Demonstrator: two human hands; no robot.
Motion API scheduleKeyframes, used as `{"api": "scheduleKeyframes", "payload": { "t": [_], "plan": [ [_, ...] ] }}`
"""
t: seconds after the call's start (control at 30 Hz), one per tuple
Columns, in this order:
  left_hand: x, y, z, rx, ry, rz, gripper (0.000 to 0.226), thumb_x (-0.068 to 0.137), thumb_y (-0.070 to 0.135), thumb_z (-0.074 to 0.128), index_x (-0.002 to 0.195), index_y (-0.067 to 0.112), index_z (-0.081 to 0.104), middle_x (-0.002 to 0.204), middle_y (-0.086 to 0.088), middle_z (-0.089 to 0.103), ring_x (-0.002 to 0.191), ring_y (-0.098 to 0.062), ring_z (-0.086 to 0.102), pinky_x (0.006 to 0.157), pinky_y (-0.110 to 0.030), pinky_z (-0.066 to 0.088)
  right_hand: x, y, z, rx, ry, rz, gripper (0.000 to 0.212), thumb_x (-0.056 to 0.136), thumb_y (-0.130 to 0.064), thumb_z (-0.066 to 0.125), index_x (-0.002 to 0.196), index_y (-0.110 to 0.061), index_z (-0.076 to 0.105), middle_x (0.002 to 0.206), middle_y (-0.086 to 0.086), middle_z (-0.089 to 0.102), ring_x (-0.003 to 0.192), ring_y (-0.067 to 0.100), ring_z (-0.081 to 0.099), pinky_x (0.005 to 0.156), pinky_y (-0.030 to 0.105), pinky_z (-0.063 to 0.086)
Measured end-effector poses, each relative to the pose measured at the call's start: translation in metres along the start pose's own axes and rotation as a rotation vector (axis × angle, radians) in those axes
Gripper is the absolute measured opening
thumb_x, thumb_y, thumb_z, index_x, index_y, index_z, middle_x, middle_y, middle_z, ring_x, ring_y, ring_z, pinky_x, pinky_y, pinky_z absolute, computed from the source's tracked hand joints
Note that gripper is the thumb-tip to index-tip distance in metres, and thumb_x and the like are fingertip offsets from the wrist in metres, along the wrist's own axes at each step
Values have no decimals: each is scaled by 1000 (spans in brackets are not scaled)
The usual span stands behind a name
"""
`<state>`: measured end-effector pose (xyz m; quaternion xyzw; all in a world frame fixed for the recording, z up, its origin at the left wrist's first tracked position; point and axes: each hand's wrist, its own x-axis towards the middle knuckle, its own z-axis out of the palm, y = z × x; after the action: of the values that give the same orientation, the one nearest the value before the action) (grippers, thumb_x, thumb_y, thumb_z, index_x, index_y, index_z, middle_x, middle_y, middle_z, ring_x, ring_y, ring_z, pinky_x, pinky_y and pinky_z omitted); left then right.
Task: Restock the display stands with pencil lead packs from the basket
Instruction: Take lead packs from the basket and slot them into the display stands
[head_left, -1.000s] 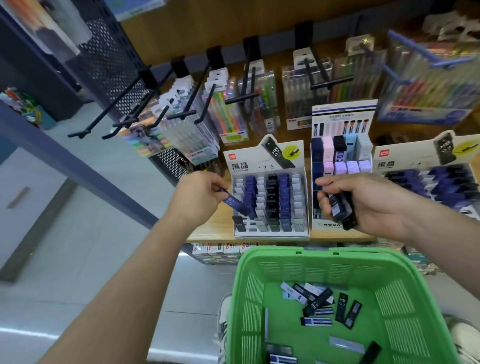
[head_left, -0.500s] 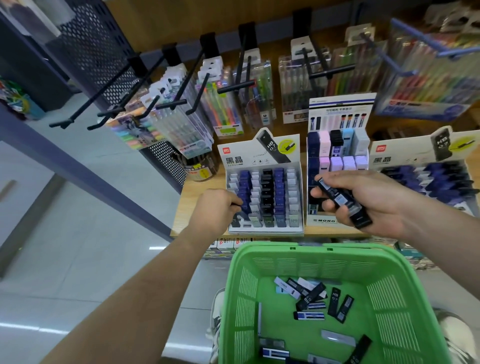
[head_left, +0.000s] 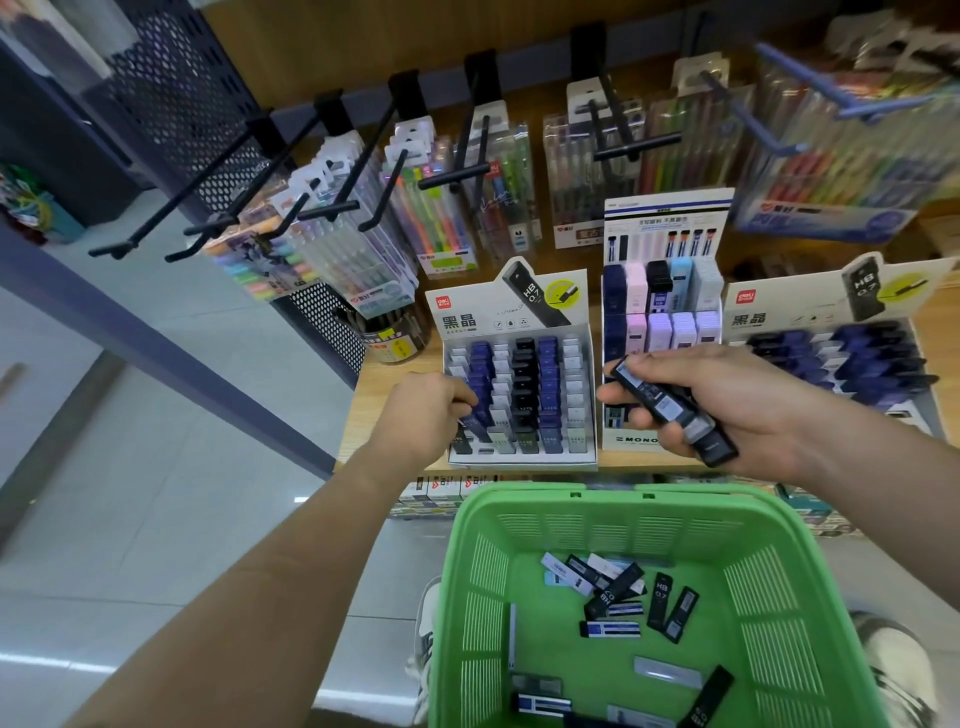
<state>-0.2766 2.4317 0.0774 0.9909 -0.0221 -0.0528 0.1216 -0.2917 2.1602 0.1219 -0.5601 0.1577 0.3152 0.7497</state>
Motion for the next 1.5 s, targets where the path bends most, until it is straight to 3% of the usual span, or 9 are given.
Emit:
{"api": "scheduleKeyframes", "payload": {
  "t": [0.17,0.37,0.5,0.63,0.73,0.87,1.1,1.33,1.5],
  "plan": [
    [-1,2,1,-6,-3,3,24,92,4,58,107,16,73,109,-2,72,105,-17,61,88,-19,42,-1,1,2,-25,-39,6,24,94,-17,60,112,-1,63,100,17,74,51,14,59,34,19,43],
    [-2,0,-2,-23,-14,17,22,95,8,55,109,13,72,112,-6,70,106,-24,60,93,-31,45,-1,6,5,-49,-73,13,20,94,-18,61,106,-5,70,81,13,71,49,14,55,34,19,41],
    [-4,-3,-3,-10,-15,60,23,94,4,54,105,11,73,110,-7,70,105,-25,61,91,-31,45,0,6,5,-62,-61,24,18,93,-20,63,104,-8,72,77,11,69,48,13,54,34,19,40],
    [-5,-5,-4,-40,-6,63,24,91,1,57,104,12,74,110,-5,71,107,-20,62,94,-24,44,2,6,6,-78,-58,23,21,93,-20,63,108,-8,71,77,10,69,49,13,53,34,19,41],
    [-7,-5,-2,-44,-2,77,23,91,1,58,105,12,74,110,-4,71,105,-16,63,87,-13,39,3,6,8,-69,-57,22,22,93,-19,62,111,-7,68,76,10,68,49,13,52,34,18,40],
    [-7,-5,-2,-65,32,79,20,92,6,59,104,11,74,109,-6,72,103,-21,63,90,-24,44,4,6,10,-65,-69,19,23,94,-18,61,112,-6,67,77,11,67,48,13,52,34,18,40],
    [-9,-6,0,-57,-54,91,18,90,5,62,100,11,76,101,-3,74,95,-17,65,76,-8,36,3,6,7,-70,-63,27,23,93,-19,62,110,-5,69,79,12,68,50,14,53,34,19,41],
    [-8,-2,-7,-90,3,99,15,88,8,66,98,12,77,97,-5,74,92,-18,65,83,-23,47,3,6,5,-93,-78,26,24,93,-20,62,111,-5,69,79,11,68,50,13,54,34,19,41],
    [-8,-2,-4,-90,-41,79,16,89,11,65,101,14,76,101,-3,74,96,-16,63,78,-13,38,3,6,4,-99,-71,26,24,93,-20,62,111,-5,69,78,10,69,49,12,54,34,18,40]
  ]
}}
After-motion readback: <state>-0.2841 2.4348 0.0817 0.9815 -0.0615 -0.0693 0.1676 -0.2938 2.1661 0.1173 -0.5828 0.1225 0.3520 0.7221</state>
